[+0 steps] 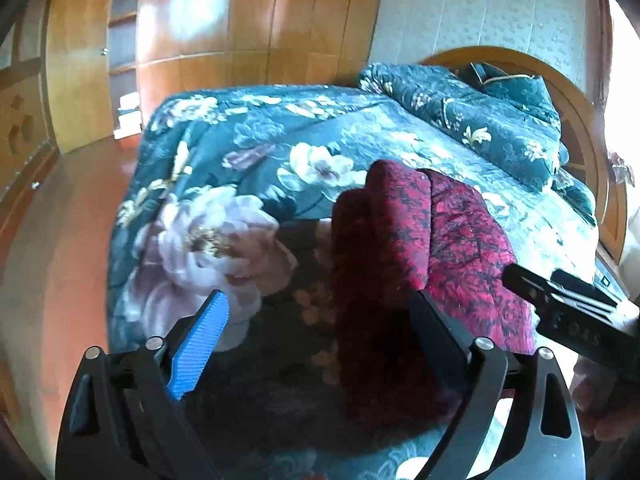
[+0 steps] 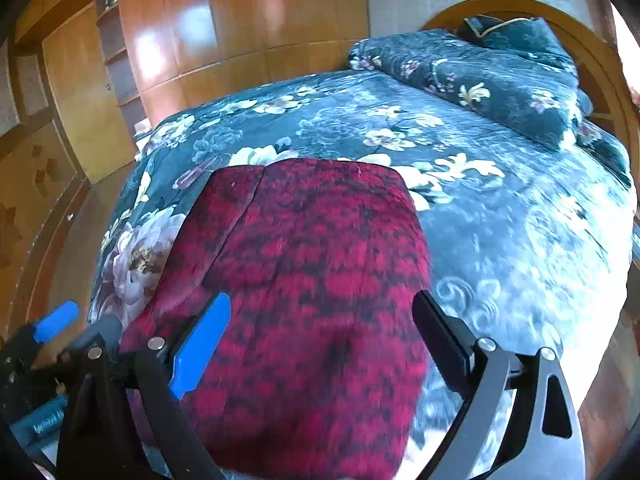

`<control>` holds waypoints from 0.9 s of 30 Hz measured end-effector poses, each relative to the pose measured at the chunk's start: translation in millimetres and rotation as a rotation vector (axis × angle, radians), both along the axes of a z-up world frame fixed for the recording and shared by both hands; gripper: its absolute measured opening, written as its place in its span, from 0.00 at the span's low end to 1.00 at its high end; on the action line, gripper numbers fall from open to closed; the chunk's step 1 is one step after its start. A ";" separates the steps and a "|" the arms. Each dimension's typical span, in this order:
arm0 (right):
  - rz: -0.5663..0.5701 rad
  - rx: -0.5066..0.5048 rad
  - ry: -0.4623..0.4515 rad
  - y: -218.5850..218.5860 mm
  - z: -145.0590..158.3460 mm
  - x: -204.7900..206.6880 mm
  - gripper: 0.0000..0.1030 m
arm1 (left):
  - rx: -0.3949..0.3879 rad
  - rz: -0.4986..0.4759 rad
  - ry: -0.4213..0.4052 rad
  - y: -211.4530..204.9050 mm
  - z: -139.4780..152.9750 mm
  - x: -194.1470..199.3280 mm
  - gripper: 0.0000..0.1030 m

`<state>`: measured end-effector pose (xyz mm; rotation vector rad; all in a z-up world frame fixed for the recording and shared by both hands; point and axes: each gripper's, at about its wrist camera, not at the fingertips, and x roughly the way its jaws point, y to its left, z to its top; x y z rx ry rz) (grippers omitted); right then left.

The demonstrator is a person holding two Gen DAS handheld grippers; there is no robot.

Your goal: Fold small clothes

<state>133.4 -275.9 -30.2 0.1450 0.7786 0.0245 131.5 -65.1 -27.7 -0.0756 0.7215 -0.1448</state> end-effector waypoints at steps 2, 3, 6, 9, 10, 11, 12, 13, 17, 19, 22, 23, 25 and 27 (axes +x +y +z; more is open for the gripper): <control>-0.036 0.017 0.000 -0.8 1.9 -16.2 0.90 | 0.003 0.012 -0.018 4.9 4.2 -10.8 0.89; -0.050 0.023 0.001 -0.1 2.0 -22.9 0.90 | 0.010 0.019 -0.032 7.6 7.2 -19.2 0.91; -0.100 0.001 -0.008 6.1 2.3 -49.2 0.94 | 0.019 0.026 -0.058 10.4 12.3 -39.5 0.94; -0.123 -0.006 -0.007 12.3 -0.4 -75.3 0.96 | 0.025 0.031 -0.075 12.1 16.4 -59.0 0.96; -0.131 -0.014 -0.010 14.0 -0.6 -82.8 0.97 | 0.029 0.030 -0.079 12.1 17.4 -66.0 0.96; -0.137 -0.023 -0.015 15.7 -0.7 -90.2 0.97 | 0.036 0.027 -0.081 11.4 18.2 -72.5 0.96; -0.138 -0.032 -0.018 17.3 0.0 -98.5 0.98 | 0.042 0.026 -0.081 10.9 18.7 -77.2 0.96; -0.139 -0.040 -0.021 18.8 1.0 -105.4 0.98 | 0.044 0.024 -0.080 10.2 19.0 -81.7 0.96; -0.152 -0.081 -0.053 21.5 7.1 -128.1 0.98 | 0.036 0.015 -0.081 9.4 20.0 -100.1 0.96; -0.165 -0.102 -0.067 21.6 10.4 -138.0 0.98 | 0.045 0.017 -0.089 8.0 21.7 -107.1 0.96; -0.184 -0.119 -0.081 20.8 14.8 -149.0 0.98 | 0.050 0.015 -0.097 8.5 23.7 -113.7 0.96; -0.190 -0.120 -0.084 20.4 15.5 -152.1 0.98 | 0.047 0.016 -0.094 8.9 23.9 -114.7 0.96; -0.195 -0.113 -0.088 20.0 17.2 -157.2 0.98 | 0.045 0.021 -0.097 10.3 25.2 -117.8 0.96; -0.195 -0.110 -0.088 20.9 17.3 -159.5 0.98 | 0.061 0.040 -0.119 11.5 27.8 -122.9 0.96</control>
